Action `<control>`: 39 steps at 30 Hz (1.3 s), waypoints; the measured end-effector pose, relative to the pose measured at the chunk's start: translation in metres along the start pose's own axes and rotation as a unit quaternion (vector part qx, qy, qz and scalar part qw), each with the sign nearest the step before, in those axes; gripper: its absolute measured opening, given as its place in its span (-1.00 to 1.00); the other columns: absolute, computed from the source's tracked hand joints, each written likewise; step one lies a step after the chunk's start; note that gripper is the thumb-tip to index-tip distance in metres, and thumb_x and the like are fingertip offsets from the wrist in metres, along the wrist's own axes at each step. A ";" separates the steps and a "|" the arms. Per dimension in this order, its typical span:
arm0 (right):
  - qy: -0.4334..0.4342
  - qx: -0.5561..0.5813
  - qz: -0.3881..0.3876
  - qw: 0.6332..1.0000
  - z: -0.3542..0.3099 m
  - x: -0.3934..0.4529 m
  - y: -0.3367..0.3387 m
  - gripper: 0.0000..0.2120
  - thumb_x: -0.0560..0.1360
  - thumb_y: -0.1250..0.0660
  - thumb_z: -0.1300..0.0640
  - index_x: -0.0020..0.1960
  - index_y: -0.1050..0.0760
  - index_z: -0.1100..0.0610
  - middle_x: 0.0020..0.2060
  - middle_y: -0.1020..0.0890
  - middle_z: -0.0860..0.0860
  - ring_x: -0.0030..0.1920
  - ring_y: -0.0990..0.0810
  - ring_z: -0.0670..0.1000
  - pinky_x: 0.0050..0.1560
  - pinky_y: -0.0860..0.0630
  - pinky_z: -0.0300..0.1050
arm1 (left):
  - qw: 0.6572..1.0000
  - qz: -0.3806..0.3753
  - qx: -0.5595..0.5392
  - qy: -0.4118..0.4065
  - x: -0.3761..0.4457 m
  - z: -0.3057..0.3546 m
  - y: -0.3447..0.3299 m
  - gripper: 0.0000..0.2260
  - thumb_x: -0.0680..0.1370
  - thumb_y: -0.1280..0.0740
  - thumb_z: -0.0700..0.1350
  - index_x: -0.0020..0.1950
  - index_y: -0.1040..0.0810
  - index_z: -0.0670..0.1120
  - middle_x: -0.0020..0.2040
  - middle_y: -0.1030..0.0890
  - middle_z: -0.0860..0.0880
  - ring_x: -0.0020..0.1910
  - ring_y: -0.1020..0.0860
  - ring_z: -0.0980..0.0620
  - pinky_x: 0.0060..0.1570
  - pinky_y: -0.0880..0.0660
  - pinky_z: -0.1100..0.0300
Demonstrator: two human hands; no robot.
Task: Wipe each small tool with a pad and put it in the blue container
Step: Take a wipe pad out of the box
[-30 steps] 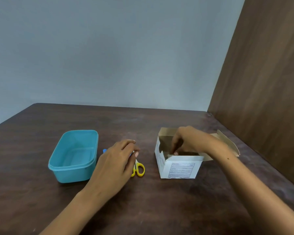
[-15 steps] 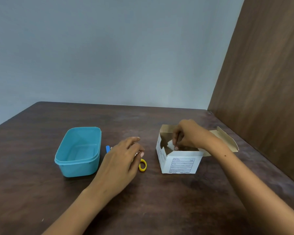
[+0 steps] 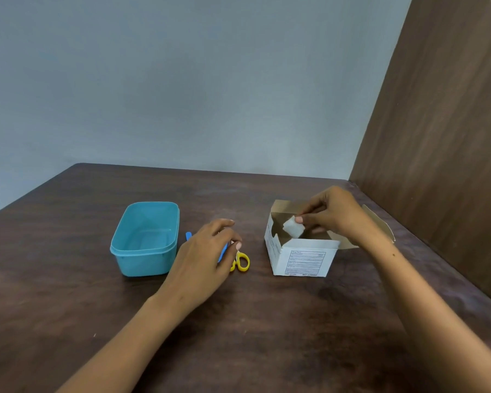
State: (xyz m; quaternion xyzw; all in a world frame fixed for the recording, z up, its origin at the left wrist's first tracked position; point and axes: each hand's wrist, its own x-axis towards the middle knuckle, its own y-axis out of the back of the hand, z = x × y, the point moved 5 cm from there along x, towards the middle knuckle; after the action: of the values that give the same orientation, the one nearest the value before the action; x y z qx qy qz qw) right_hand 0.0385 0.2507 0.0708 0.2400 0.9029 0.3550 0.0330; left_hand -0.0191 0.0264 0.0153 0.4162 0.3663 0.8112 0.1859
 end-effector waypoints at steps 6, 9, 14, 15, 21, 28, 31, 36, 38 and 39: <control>-0.001 0.047 0.026 0.999 0.000 -0.005 0.002 -0.90 0.34 -0.47 0.40 -0.18 -0.58 0.30 -0.25 -0.65 0.16 -0.20 -0.66 0.06 -0.34 -0.62 -0.26 | 1.000 0.004 -0.006 0.000 0.001 0.000 -0.001 -0.84 0.57 -0.26 -0.06 0.05 -0.60 -0.05 0.27 -0.52 0.01 0.18 -0.51 0.08 -0.01 -0.35 0.35; 0.016 0.062 0.059 0.996 0.001 -0.007 0.004 -0.83 0.32 -0.47 0.43 -0.24 -0.53 0.24 -0.27 -0.63 0.15 -0.21 -0.66 0.03 -0.34 -0.63 -0.22 | 1.000 0.018 -0.019 -0.007 0.008 0.008 -0.001 -0.81 0.57 -0.25 -0.05 0.12 -0.59 -0.03 0.22 -0.54 0.01 0.14 -0.51 0.10 -0.02 -0.33 0.36; 0.022 0.081 0.063 0.994 0.000 -0.008 0.001 -0.87 0.34 -0.47 0.39 -0.24 -0.59 0.20 -0.24 -0.64 0.10 -0.19 -0.64 -0.01 -0.34 -0.61 -0.29 | 0.998 0.018 -0.030 -0.050 0.040 0.039 -0.007 -0.73 0.57 -0.25 0.00 0.24 -0.56 0.00 0.16 -0.56 0.00 0.15 -0.48 0.06 -0.02 -0.35 0.30; 0.024 0.091 0.065 0.993 0.000 -0.008 0.000 -0.88 0.34 -0.48 0.38 -0.23 -0.60 0.21 -0.23 -0.65 0.10 -0.19 -0.65 -0.01 -0.34 -0.61 -0.30 | 0.998 0.020 -0.030 -0.049 0.048 0.043 -0.010 -0.72 0.56 -0.27 0.01 0.24 -0.56 0.00 0.14 -0.56 0.00 0.14 -0.47 0.05 -0.04 -0.36 0.28; 0.026 0.144 0.075 0.986 0.000 -0.012 -0.001 -0.88 0.32 -0.50 0.37 -0.16 -0.60 0.30 -0.27 -0.66 0.15 -0.34 -0.66 -0.09 -0.37 -0.58 -0.34 | 0.998 0.029 -0.043 -0.020 0.074 0.054 -0.026 -0.81 0.47 -0.41 -0.01 0.04 -0.66 -0.02 0.02 -0.57 0.01 0.06 -0.48 0.03 -0.16 -0.29 0.25; 0.014 0.155 0.128 0.979 0.008 -0.011 0.006 -0.89 0.34 -0.47 0.39 -0.15 -0.59 0.33 -0.29 -0.65 0.16 -0.40 -0.64 -0.09 -0.39 -0.56 -0.35 | 0.997 0.045 -0.064 -0.002 0.072 0.059 -0.035 -0.87 0.40 -0.48 -0.02 -0.15 -0.66 -0.05 -0.05 -0.55 0.01 -0.03 -0.48 0.08 -0.31 -0.20 0.47; 0.017 0.116 0.166 0.979 0.012 -0.010 0.011 -0.89 0.36 -0.47 0.35 -0.13 -0.59 0.30 -0.25 -0.66 0.16 -0.31 -0.65 0.02 -0.31 -0.62 -0.25 | 0.999 0.029 -0.040 -0.003 0.074 0.057 -0.037 -0.89 0.44 -0.45 -0.02 -0.11 -0.68 -0.03 0.01 -0.56 0.02 0.02 -0.48 0.09 -0.29 -0.20 0.41; 0.038 0.066 0.209 0.975 0.013 -0.013 0.013 -0.92 0.38 -0.45 0.34 -0.16 -0.58 0.22 -0.22 -0.66 0.11 -0.26 -0.64 0.02 -0.17 -0.65 -0.05 | 0.999 0.004 -0.039 -0.012 0.078 0.052 -0.039 -0.89 0.47 -0.41 -0.08 -0.04 -0.70 -0.02 0.04 -0.59 0.02 0.08 -0.49 0.04 -0.08 -0.36 0.24; 0.051 0.060 0.216 0.973 0.009 -0.016 0.011 -0.90 0.39 -0.44 0.33 -0.20 -0.59 0.16 -0.26 -0.65 0.02 -0.23 -0.65 -0.01 -0.12 -0.64 0.01 | 0.998 0.009 -0.054 -0.012 0.075 0.047 -0.032 -0.88 0.49 -0.39 -0.10 -0.01 -0.69 -0.02 0.05 -0.60 0.01 0.09 -0.50 0.02 0.01 -0.43 0.16; 0.056 0.062 0.216 0.973 0.007 -0.017 0.009 -0.89 0.39 -0.44 0.32 -0.20 -0.60 0.14 -0.28 -0.64 -0.01 -0.23 -0.65 -0.02 -0.12 -0.64 0.02 | 0.998 0.015 -0.058 -0.009 0.072 0.043 -0.026 -0.87 0.50 -0.38 -0.10 0.00 -0.68 -0.02 0.06 -0.60 0.02 0.08 -0.50 0.03 0.02 -0.44 0.15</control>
State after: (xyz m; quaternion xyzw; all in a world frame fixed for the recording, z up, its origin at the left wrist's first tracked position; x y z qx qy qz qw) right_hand 0.0590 0.2527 0.0700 0.4109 0.8502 0.3100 -0.1105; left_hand -0.0264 0.1057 0.0513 0.4175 0.3104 0.8301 0.2008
